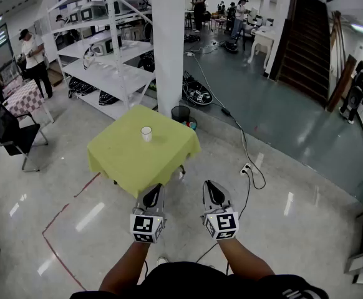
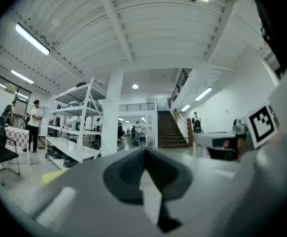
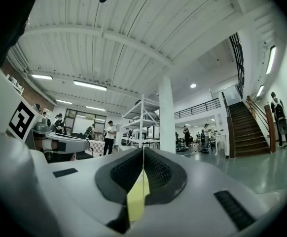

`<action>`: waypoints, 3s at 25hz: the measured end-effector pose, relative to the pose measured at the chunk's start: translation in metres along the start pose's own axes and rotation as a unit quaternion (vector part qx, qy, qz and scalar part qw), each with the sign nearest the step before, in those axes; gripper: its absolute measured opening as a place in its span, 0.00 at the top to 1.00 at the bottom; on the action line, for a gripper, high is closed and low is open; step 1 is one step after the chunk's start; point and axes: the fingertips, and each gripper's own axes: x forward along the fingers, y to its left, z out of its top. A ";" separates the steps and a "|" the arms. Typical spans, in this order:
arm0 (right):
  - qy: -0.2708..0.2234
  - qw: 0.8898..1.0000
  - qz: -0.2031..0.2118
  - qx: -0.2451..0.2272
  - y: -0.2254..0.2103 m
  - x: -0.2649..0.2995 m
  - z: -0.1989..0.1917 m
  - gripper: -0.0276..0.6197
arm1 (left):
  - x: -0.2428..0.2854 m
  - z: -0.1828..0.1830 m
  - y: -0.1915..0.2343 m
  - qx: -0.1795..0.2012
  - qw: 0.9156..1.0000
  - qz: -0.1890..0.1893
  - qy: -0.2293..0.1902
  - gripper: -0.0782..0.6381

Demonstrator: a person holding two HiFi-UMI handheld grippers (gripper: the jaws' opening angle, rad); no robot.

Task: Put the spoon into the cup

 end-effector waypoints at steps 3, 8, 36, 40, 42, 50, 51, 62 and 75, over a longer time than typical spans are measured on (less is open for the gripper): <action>0.002 1.000 -0.001 -0.002 0.008 0.005 -0.002 0.94 | -0.002 -0.001 0.007 0.000 1.000 -0.003 -0.001 0.88; 0.007 1.000 -0.003 -0.003 0.021 0.012 -0.006 0.94 | -0.006 -0.006 0.018 -0.003 1.000 -0.009 0.000 0.88; 0.017 1.000 -0.007 0.013 0.058 0.097 -0.034 0.94 | 0.029 -0.047 0.095 -0.011 0.999 -0.023 0.034 0.88; 0.010 1.000 -0.001 0.017 0.034 0.125 -0.031 0.94 | 0.065 -0.035 0.098 -0.007 0.999 -0.022 0.022 0.88; 0.008 1.000 0.004 0.017 0.022 0.138 -0.031 0.94 | 0.084 -0.031 0.099 -0.003 1.000 -0.019 0.018 0.88; -0.002 0.999 0.011 0.032 -0.040 0.184 -0.038 0.94 | 0.158 -0.030 0.096 0.005 1.000 -0.012 0.020 0.88; -0.001 0.999 0.012 0.031 -0.050 0.188 -0.040 0.94 | 0.167 -0.031 0.093 0.005 1.000 -0.011 0.024 0.88; 0.015 0.998 0.051 0.041 -0.096 0.234 -0.060 0.94 | 0.231 -0.040 0.090 0.005 0.999 0.019 0.046 0.88; 0.020 0.996 0.074 0.048 -0.085 0.283 -0.077 0.94 | 0.241 -0.046 0.142 -0.003 0.997 0.058 0.054 0.88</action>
